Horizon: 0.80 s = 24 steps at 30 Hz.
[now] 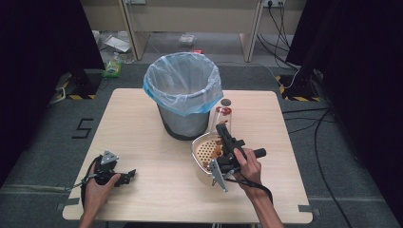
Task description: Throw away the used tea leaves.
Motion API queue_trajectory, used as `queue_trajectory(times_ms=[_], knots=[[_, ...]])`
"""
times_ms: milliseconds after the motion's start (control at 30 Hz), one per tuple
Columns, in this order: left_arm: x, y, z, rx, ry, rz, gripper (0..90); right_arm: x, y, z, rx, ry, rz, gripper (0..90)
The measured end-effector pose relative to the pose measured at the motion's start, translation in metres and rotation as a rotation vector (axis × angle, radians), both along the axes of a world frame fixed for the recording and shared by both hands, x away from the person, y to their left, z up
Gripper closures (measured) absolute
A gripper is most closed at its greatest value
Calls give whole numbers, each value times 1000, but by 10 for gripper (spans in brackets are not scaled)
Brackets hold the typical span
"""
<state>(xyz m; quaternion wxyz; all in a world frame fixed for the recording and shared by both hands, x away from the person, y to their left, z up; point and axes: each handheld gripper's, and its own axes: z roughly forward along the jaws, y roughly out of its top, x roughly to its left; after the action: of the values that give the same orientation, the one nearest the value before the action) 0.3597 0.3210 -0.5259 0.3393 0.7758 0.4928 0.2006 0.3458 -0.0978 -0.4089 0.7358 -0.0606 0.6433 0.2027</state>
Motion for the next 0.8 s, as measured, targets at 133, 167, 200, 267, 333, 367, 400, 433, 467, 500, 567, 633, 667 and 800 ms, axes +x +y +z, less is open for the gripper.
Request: queue_trajectory(times_ms=[133, 167, 200, 267, 333, 367, 400, 433, 467, 500, 567, 633, 667, 800], knots=[[0, 0, 0, -2, -1, 1, 0, -2, 4, -1, -22, -29, 7, 883], [0, 0, 0, -1, -1, 1, 0, -2, 4, -4, -46, -30, 0, 883], [0, 0, 0, -2, -1, 2, 0, -5, 6, -6, -51, -42, 13, 883], [0, 0, 0, -2, -1, 3, 0, -6, 7, -4, -50, -49, 18, 883], [0, 0, 0, -2, -1, 3, 0, -3, 6, -6, -51, -31, 13, 883], [0, 0, 0, 0, 0, 2, 0, -5, 6, -3, -44, -48, 22, 883], [0, 0, 0, -1, -1, 2, 0, -5, 6, -3, -44, -48, 22, 883], [0, 0, 0, -1, 0, 2, 0, -5, 6, -2, -48, -44, 13, 883], [0, 0, 0, -1, -1, 2, 0, -5, 5, -2, -45, -50, 12, 883], [0, 0, 0, -1, -1, 2, 0, -6, 3, 0, -39, -57, 20, 883], [0, 0, 0, 0, -1, 2, 0, -3, -2, 7, 7, -19, -3, 883], [0, 0, 0, -1, 0, 2, 0, -3, -7, 11, 54, -1, 4, 883], [0, 0, 0, -1, -1, 3, 0, -3, -10, 14, 82, 7, 1, 883], [0, 0, 0, -1, -1, 3, 0, -2, -20, 32, 316, 144, 57, 882]])
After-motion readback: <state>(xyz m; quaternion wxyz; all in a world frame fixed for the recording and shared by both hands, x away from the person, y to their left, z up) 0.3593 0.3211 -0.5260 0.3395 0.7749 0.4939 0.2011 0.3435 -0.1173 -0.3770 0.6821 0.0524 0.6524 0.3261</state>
